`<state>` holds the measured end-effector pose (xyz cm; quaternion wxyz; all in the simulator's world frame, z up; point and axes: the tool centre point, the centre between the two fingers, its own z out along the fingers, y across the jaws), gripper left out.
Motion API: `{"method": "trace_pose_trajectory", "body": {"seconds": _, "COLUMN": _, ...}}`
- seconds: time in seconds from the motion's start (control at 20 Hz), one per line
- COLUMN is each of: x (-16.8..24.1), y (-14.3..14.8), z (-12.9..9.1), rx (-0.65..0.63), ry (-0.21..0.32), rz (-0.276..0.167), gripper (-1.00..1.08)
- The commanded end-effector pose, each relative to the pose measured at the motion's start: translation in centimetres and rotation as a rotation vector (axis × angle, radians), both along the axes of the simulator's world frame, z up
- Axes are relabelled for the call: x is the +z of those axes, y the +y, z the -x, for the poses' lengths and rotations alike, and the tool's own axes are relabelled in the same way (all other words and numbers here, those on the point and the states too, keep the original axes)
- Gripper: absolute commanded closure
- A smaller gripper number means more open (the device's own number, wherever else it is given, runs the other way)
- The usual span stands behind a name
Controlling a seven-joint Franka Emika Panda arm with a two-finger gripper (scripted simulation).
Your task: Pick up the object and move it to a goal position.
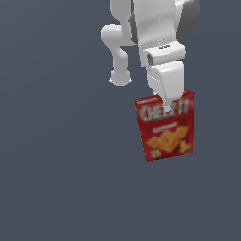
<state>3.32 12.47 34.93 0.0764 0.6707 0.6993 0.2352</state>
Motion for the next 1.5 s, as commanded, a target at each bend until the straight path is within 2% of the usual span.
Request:
{"method": "trace_pose_trajectory", "body": {"seconds": 0.0, "x": 1.7, "y": 0.5, "z": -0.1, "rx": 0.029, "ry": -0.047, "rz": -0.015, "gripper": 1.08}}
{"method": "trace_pose_trajectory", "body": {"seconds": 0.65, "x": 8.6, "y": 2.2, "z": 0.5, "rx": 0.156, "ry": -0.233, "rz": -0.086, "gripper": 1.08}}
{"method": "trace_pose_trajectory", "body": {"seconds": 1.45, "x": 15.8, "y": 3.3, "z": 2.8, "rx": 0.292, "ry": -0.429, "rz": -0.165, "gripper": 1.08}}
